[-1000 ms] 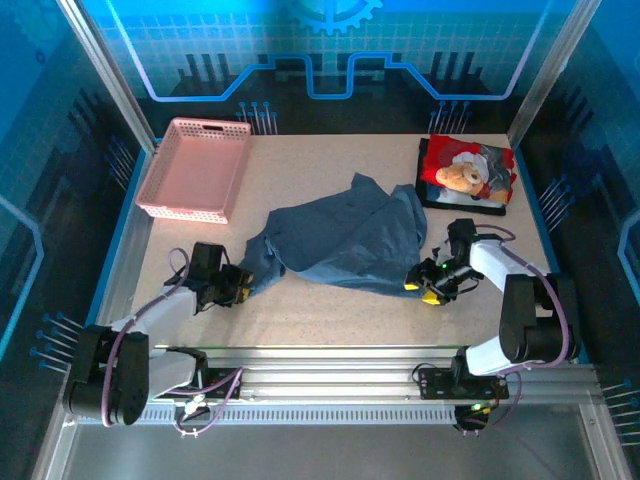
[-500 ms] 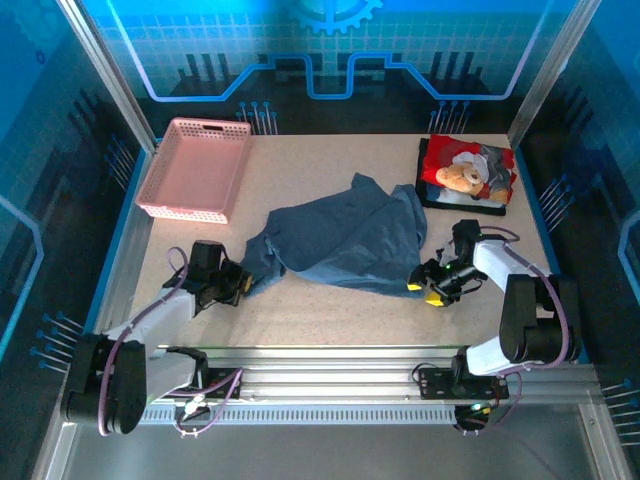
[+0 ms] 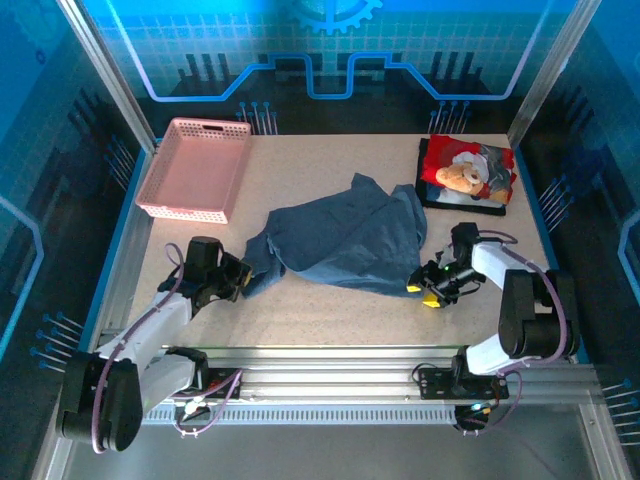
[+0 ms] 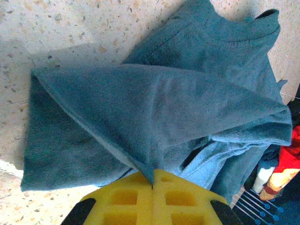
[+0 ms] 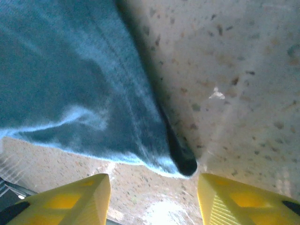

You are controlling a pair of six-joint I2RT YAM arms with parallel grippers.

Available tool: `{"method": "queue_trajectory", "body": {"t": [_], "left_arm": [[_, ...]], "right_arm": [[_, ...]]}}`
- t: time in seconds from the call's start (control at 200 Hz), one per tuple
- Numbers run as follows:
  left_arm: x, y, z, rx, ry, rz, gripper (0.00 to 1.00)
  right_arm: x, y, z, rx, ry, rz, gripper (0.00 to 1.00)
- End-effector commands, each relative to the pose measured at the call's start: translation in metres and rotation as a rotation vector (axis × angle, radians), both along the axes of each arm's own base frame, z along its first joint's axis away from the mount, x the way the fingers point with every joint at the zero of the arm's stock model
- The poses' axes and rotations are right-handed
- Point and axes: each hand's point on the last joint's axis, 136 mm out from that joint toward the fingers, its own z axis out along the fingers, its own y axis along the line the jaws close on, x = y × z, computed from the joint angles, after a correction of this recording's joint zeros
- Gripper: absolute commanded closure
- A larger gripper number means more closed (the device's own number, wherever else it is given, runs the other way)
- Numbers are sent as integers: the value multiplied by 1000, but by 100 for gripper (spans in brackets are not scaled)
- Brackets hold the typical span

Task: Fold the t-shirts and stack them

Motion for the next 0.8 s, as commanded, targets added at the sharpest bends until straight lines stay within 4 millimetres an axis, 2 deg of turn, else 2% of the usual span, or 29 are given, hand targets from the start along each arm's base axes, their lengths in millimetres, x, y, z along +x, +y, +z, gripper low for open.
{"method": "queue_trajectory", "body": {"t": [0.0,0.075,0.165,0.235,0.34,0.365,0.48,0.54,0.55,0.64,0.79], "left_arm": [[5,-6,17,6,-45,-49,100],[6,-7,20,8,-58,-60,100],[7,-8,26,12,-79,-76,100],[10,-7,37,38,-110,-100,100],[15,-2,70,111,-181,-143,100],[16,-1,80,128,-203,-151,100],[23,9,139,228,-331,-171,100],[25,16,175,282,-411,-167,100],[26,17,182,291,-424,-166,100],[28,27,237,360,-536,-145,100],[25,38,327,451,-732,-105,100]], "right_arm": [[10,5,-8,-4,6,-18,53],[19,3,-10,-41,1,-16,62],[29,-2,-8,-76,2,-26,84],[39,-6,2,-98,-32,-43,100],[54,-11,38,-110,-146,-67,100],[65,-12,57,-106,-205,-73,100],[84,-26,137,-76,-414,-114,100],[90,-35,188,-46,-544,-139,100],[90,-36,191,-44,-552,-141,100],[92,-48,261,-10,-719,-163,100],[89,-35,358,65,-944,-130,100]]}}
